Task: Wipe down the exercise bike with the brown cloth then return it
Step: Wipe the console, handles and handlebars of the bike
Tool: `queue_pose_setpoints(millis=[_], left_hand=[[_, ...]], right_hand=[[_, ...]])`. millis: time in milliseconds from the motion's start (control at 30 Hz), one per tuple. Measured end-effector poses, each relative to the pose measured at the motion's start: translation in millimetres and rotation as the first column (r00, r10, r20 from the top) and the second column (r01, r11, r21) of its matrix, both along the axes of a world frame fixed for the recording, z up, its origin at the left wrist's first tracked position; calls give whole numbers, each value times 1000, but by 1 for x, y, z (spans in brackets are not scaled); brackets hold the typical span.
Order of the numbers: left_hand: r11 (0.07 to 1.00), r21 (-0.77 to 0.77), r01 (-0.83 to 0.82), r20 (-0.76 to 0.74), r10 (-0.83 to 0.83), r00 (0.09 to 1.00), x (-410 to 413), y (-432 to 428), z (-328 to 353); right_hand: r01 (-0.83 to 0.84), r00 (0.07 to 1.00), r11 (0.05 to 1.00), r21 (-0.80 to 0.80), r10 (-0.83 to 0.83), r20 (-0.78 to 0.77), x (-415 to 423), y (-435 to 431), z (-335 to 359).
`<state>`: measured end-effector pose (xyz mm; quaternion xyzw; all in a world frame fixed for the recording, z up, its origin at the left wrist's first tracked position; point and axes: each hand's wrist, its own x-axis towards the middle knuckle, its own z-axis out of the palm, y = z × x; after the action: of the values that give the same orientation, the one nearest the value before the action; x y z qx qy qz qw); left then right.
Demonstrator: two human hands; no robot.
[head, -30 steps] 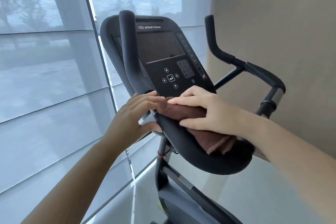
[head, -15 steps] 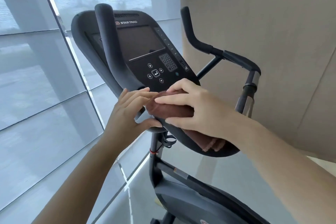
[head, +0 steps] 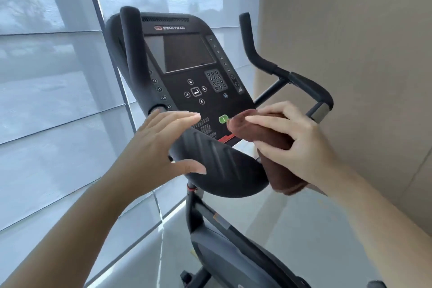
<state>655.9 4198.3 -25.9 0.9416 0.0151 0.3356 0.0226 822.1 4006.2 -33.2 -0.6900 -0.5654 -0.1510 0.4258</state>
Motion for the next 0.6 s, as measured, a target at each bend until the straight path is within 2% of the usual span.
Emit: queue_pose_setpoints(millis=[167,233,300,367,400,467,600], left_hand=[[974,-112,-195,-60,189,980,16,-47,-14],[973,-96,-212,-73,205,976,17,-57,-21],[979,-17,-205,-96,203,975,19,-65,-28],[977,33,-209,-98,211,973,21,-71,-32],[976,42,-212,-88,215,973,22,-73,-34],[974,48,-222,-66,225,972,23,-76,-37],[967,49,-249,7,248,969,27,-82,-40]], right_hand=[[-91,992,994,-69,96,85,-5,17,-27],[-84,990,993,-84,93,110,20,5,-33],[59,990,995,-85,-47,133,59,-10,-36],[237,970,966,-105,-230,81,92,-23,-35],[268,963,957,-106,-265,47,99,-25,-35],[216,976,975,-50,-216,15,84,-18,-40],[29,997,993,116,-38,73,24,4,-55]])
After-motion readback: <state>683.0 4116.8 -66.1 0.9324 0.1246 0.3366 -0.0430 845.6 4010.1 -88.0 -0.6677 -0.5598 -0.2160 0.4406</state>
